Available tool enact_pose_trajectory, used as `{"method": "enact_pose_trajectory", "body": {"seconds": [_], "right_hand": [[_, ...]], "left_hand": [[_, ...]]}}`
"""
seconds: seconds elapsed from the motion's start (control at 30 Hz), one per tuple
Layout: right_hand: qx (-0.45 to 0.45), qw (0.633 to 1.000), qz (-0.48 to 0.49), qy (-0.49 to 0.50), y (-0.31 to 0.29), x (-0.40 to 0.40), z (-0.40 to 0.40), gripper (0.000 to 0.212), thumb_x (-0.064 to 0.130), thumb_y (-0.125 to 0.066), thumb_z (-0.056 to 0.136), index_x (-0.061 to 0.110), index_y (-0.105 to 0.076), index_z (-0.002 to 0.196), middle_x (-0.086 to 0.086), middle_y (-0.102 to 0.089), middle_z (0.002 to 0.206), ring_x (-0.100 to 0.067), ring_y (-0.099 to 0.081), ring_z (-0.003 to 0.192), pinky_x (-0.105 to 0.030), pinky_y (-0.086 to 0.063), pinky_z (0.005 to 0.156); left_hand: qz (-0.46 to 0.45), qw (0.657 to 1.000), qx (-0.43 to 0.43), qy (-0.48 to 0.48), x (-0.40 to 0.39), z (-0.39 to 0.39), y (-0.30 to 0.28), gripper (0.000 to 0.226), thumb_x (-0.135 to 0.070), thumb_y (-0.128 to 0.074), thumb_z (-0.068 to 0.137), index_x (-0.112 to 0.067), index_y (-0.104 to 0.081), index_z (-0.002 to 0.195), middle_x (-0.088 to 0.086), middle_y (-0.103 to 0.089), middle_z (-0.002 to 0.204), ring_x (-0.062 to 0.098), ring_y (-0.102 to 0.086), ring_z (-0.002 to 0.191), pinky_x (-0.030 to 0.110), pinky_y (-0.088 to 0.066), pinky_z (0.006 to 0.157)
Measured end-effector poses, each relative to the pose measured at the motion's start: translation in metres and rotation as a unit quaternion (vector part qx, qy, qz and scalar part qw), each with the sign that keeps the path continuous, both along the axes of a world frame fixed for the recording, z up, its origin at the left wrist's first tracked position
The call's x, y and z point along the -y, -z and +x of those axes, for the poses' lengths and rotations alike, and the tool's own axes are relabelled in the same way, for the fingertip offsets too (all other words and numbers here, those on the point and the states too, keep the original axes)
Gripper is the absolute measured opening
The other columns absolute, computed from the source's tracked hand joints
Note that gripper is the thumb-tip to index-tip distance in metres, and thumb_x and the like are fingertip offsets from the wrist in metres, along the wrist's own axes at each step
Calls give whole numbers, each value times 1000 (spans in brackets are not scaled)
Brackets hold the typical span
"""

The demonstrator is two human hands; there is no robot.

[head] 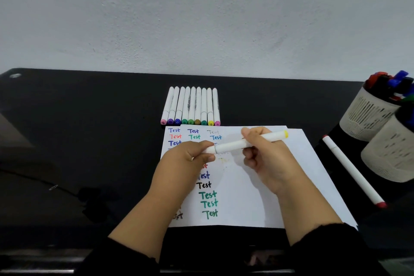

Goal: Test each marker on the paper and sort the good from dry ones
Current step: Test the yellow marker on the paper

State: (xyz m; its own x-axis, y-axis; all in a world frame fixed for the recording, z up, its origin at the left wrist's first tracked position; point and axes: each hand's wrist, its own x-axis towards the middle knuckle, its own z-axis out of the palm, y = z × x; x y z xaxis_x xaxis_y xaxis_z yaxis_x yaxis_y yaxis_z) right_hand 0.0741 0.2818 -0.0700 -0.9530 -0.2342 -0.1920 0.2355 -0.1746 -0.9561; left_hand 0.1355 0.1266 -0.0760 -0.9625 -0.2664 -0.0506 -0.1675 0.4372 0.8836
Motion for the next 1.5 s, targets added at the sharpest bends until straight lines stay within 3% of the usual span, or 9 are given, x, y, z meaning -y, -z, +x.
{"method": "enact_pose_trajectory", "body": {"seconds": [0.1,0.23,0.33,0.43,0.6,0.83,0.93,1.1,1.5], "right_hand": [[-11,1000,-19,19,0,-18,-5,19,13,-62,87,15,-55,70,0,-56,69,-10,-43,56,-21,-34,50],[-109,975,191,-14,0,-24,-5,9,13,-72,81,20,-70,75,9,-63,72,-6,-50,65,-13,-39,58],[-222,901,367,-66,-4,-21,-3,12,26,-75,79,28,-73,91,15,-59,80,-1,-50,76,-8,-38,65],[-309,804,496,-111,-8,-18,2,19,32,-69,84,30,-70,104,14,-57,91,-9,-45,96,-23,-39,81],[-327,744,576,-88,-9,-31,5,10,36,-53,94,30,-60,99,15,-51,92,-9,-41,92,-28,-37,82],[-218,755,618,24,-7,-60,11,16,32,-42,98,18,-49,98,4,-48,101,-18,-49,88,-34,-43,72],[-179,770,609,70,-3,-74,13,13,27,-43,98,15,-47,103,-2,-51,108,-21,-52,91,-32,-40,68],[-142,741,645,119,6,-94,14,30,10,-41,96,7,-44,125,-12,-47,127,-29,-47,113,-34,-37,84],[-103,694,699,138,24,-113,11,39,5,-39,93,6,-35,133,-18,-41,129,-33,-43,115,-39,-40,85]], "left_hand": [[-58,998,12,-16,12,-5,6,27,-27,-58,91,-37,-63,115,-17,-59,95,-2,-50,81,9,-32,64],[-125,992,0,-9,20,-7,9,30,-27,-56,92,-34,-60,121,-20,-52,105,-4,-44,85,3,-28,66],[-146,989,-15,-1,21,-7,9,30,-26,-56,92,-33,-60,120,-20,-54,110,-3,-45,92,5,-30,74],[-129,991,-13,4,17,-5,7,35,-26,-56,92,-33,-55,127,-20,-51,121,-5,-42,100,3,-28,80],[-218,974,47,39,12,-1,10,63,-42,-44,95,-32,-12,149,-12,-20,153,6,-19,140,26,-25,109],[-337,926,74,156,3,4,12,59,-42,-31,99,-28,-4,150,-15,1,156,4,2,142,21,3,110],[-344,922,73,159,0,4,14,58,-42,-30,100,-27,-6,150,-15,1,156,3,0,142,23,1,112],[-344,924,67,154,-3,3,16,56,-41,-32,99,-26,-13,150,-15,-2,156,3,-2,142,25,-4,113],[-346,923,80,146,-4,1,22,56,-42,-33,99,-27,-16,149,-17,-5,155,4,-5,143,28,-9,114]]}}
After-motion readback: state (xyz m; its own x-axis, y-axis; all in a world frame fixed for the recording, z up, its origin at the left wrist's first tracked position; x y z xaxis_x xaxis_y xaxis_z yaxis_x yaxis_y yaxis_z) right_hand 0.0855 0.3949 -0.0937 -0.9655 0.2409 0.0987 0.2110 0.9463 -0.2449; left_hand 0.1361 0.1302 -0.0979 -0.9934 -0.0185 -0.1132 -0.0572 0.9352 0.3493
